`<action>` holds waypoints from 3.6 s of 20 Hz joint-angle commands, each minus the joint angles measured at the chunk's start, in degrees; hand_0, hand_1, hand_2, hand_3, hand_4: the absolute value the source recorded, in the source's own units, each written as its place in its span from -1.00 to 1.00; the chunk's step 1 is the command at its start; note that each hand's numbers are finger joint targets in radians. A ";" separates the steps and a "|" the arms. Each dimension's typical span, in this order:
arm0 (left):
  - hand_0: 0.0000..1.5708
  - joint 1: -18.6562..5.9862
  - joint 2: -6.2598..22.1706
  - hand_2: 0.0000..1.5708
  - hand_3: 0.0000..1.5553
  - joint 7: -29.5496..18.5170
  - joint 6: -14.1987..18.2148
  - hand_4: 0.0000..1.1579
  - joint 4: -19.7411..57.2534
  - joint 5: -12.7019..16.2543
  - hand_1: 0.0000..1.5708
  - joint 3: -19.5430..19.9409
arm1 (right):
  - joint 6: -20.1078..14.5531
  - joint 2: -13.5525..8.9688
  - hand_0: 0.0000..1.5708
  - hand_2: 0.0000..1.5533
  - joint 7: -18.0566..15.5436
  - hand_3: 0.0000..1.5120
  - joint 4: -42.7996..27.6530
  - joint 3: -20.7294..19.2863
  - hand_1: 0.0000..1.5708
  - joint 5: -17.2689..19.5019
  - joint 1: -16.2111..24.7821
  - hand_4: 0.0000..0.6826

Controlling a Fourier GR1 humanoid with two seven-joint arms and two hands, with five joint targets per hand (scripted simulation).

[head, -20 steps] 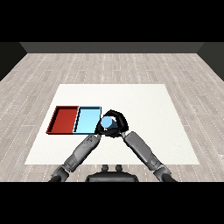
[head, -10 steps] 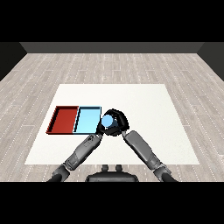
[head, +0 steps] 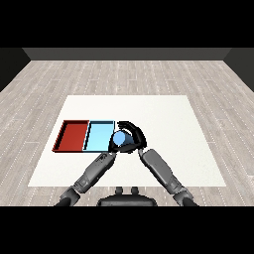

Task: Pick the blue can and put it in the blue box

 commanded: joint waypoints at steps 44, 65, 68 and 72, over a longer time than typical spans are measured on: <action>1.00 -18.38 8.51 1.00 0.87 5.45 -2.63 0.70 50.13 -12.74 1.00 18.35 | 15.45 -6.40 -1.00 -1.00 -7.62 -1.00 -10.14 -24.16 -1.00 -9.08 16.89 -1.00; -1.00 -21.67 9.56 -1.00 -1.00 6.92 5.21 -1.00 55.98 -10.14 -1.00 24.87 | 16.98 -8.45 -1.00 -1.00 -4.28 -1.00 -17.69 -25.02 -1.00 -9.23 19.49 -1.00; -1.00 -19.57 7.66 -1.00 -1.00 -4.54 9.47 -1.00 47.96 -6.87 -1.00 28.48 | 16.76 -8.06 -1.00 -1.00 -4.85 -1.00 -15.47 -26.15 -1.00 -9.75 16.44 -1.00; -1.00 -21.51 7.17 -1.00 -1.00 -15.77 -4.53 -1.00 36.11 -4.88 -1.00 29.47 | 17.16 -9.54 -1.00 -1.00 -5.25 -1.00 -16.35 -25.60 -1.00 -7.93 18.18 -1.00</action>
